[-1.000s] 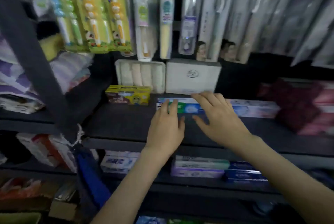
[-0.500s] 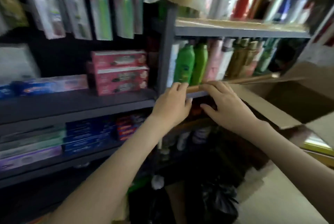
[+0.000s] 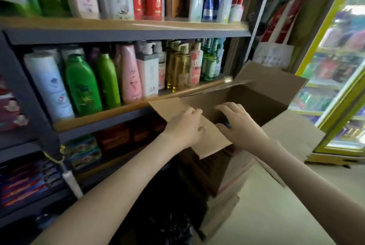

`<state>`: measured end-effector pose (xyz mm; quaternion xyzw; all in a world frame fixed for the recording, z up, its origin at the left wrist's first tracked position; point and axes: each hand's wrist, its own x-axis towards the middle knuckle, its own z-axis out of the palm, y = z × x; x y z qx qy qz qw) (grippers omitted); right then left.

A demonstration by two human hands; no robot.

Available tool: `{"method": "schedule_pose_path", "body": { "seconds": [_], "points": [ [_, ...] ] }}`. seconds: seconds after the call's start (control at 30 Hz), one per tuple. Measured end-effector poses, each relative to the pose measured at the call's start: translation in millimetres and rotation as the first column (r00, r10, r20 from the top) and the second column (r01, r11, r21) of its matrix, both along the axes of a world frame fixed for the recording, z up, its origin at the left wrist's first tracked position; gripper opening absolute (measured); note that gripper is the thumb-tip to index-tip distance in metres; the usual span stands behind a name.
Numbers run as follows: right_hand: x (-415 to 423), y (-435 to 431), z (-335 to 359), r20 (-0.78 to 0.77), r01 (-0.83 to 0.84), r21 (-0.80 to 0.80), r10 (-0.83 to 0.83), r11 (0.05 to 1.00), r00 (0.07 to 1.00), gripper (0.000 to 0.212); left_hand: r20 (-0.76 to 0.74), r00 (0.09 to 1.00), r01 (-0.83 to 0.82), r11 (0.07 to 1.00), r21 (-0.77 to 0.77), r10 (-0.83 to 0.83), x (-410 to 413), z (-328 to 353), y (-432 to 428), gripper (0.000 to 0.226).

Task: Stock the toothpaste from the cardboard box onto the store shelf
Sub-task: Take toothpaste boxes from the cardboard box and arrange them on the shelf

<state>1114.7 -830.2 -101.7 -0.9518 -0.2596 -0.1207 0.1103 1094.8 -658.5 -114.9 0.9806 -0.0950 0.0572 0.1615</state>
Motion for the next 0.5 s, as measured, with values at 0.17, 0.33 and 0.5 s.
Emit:
{"method": "schedule_pose_path", "body": {
  "seconds": [0.17,0.33,0.5],
  "points": [
    [82,-51,-3,-0.037,0.035,-0.112,-0.039,0.993,0.999,0.057,-0.109,0.994,0.015,0.997,0.074,-0.007,83,-4,-43,0.060],
    [154,-93,-6,-0.078,0.016,-0.144,-0.027,0.989,0.997,0.059,-0.166,0.986,0.045,0.980,0.195,-0.012,144,-2,-83,0.074],
    [223,-123,-22,-0.093,-0.120,-0.186,0.104,0.975,0.990,0.060,-0.166,0.984,-0.025,0.980,0.197,0.058,194,-13,-109,0.074]
  ]
}}
